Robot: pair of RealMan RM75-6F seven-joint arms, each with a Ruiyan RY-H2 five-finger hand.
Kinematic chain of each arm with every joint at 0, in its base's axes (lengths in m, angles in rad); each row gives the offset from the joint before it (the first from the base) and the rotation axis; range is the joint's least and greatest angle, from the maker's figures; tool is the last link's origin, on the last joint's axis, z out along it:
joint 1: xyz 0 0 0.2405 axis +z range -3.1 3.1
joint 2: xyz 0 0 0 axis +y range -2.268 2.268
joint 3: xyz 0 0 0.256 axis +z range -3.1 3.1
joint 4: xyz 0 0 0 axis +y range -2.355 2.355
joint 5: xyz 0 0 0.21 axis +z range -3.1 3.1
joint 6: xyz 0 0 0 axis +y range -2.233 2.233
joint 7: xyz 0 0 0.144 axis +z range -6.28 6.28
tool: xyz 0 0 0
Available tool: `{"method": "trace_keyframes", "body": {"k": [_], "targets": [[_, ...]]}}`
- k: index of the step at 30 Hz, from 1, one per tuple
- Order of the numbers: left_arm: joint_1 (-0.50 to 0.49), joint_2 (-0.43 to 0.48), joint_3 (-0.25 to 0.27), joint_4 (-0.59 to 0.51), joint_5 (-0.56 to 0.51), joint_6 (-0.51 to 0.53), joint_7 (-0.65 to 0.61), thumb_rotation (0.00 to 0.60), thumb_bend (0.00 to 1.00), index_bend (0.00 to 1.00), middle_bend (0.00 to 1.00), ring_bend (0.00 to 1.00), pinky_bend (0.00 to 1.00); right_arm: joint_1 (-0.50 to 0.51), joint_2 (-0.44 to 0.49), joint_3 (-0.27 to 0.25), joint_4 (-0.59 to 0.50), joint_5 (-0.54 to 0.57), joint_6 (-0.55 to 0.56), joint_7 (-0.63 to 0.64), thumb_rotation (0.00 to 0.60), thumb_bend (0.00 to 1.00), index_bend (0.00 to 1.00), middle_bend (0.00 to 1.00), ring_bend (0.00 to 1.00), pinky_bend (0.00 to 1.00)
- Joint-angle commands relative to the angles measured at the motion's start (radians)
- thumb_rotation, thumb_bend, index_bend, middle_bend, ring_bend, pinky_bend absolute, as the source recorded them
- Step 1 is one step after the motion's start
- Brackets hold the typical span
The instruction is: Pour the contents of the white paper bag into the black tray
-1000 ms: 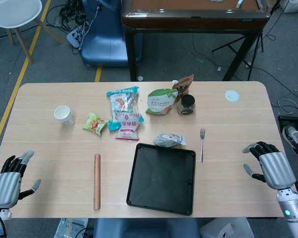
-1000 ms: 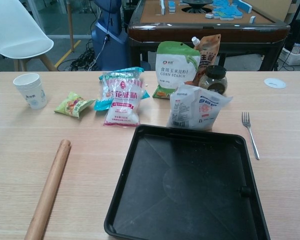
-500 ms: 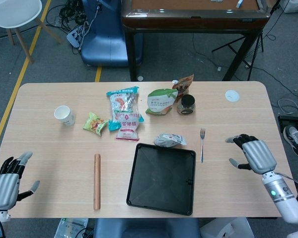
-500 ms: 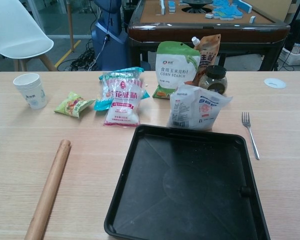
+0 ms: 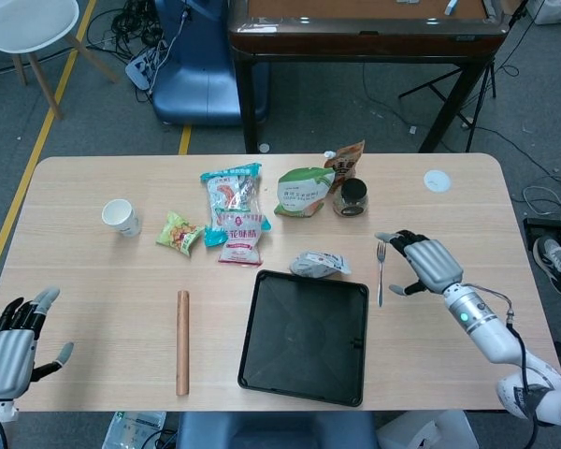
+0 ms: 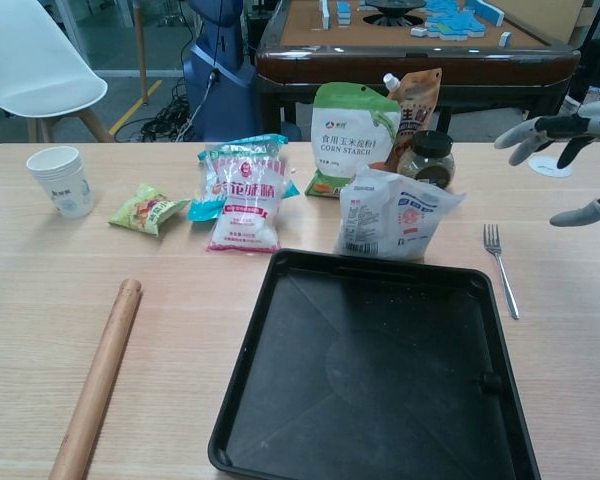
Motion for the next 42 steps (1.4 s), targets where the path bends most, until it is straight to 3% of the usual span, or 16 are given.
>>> {"method": "trace_keyframes", "body": {"k": [1, 11, 18, 28, 42], "targets": [[-0.001, -0.002, -0.002, -0.006, -0.002, -0.002, 0.01, 0.6, 0.26, 0.1, 0.13, 0.16, 0.07, 0.069, -0.078, 0.003, 0.11, -0.024, -0.055, 0.079, 0.6, 0.06, 0.13, 0.21, 0.14, 0.23], [-0.002, -0.004, -0.006, -0.034, -0.011, -0.007, 0.057, 0.6, 0.26, 0.1, 0.13, 0.16, 0.07, 0.184, -0.254, -0.035, 0.377, -0.118, -0.074, 0.31, 0.6, 0.06, 0.13, 0.21, 0.14, 0.23], [-0.002, -0.003, -0.009, -0.051, -0.017, -0.007, 0.085, 0.6, 0.26, 0.1, 0.13, 0.16, 0.07, 0.241, -0.359, -0.09, 0.544, -0.181, -0.058, 0.445, 0.6, 0.06, 0.13, 0.23, 0.14, 0.23], [-0.005, -0.005, -0.013, -0.064, -0.024, -0.014, 0.106, 0.6, 0.26, 0.1, 0.13, 0.16, 0.07, 0.295, -0.453, -0.148, 0.703, -0.223, -0.045, 0.546, 0.6, 0.07, 0.13, 0.25, 0.14, 0.23], [-0.006, -0.008, -0.016, -0.064, -0.034, -0.017, 0.113, 0.6, 0.26, 0.1, 0.13, 0.16, 0.06, 0.352, -0.539, -0.187, 0.843, -0.223, -0.077, 0.628, 0.6, 0.08, 0.13, 0.27, 0.14, 0.23]]}}
